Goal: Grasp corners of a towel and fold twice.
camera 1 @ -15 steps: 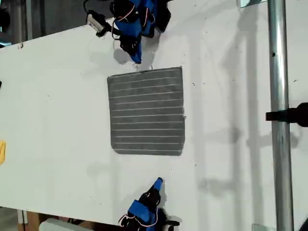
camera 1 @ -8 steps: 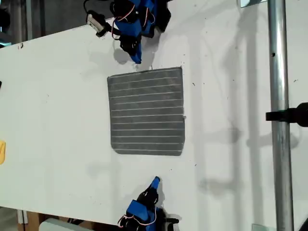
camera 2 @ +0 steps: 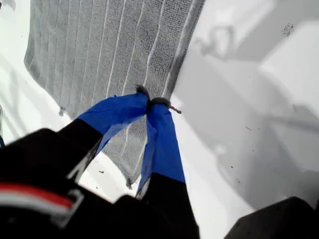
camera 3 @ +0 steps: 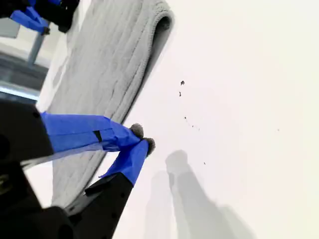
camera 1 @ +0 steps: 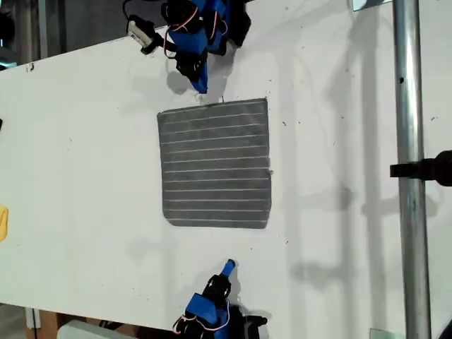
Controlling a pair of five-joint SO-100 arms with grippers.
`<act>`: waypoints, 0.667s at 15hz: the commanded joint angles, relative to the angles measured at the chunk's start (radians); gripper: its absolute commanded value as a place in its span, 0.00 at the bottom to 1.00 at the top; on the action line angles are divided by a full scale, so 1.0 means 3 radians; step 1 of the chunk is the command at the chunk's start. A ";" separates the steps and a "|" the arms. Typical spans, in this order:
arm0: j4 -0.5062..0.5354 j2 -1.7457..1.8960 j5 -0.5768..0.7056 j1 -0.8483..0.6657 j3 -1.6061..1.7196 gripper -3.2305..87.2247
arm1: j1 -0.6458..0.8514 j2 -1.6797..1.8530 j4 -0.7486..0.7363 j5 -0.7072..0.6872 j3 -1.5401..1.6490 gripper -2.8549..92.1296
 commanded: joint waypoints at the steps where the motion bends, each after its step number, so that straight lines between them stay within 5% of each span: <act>1: 0.0020 0.0020 -0.0491 -0.0036 0.0036 0.01 | -0.0015 0.0000 0.0015 0.0026 -0.0046 0.06; 2: 0.0031 0.0020 -0.1125 -0.0036 0.0036 0.01 | -0.0015 0.0000 0.0015 0.0026 -0.0046 0.06; 4: 0.0036 0.0020 -0.1391 -0.0102 0.0036 0.01 | -0.0015 0.0000 0.0015 0.0026 -0.0046 0.06; 7: 0.0036 0.0020 -0.2419 -0.0199 0.0010 0.05 | -0.0015 0.0000 0.0015 0.0026 -0.0046 0.06; 10: -0.0128 0.0020 -0.2332 -0.0240 -0.0061 0.00 | 0.0077 0.0000 -0.0005 0.0026 -0.0092 0.03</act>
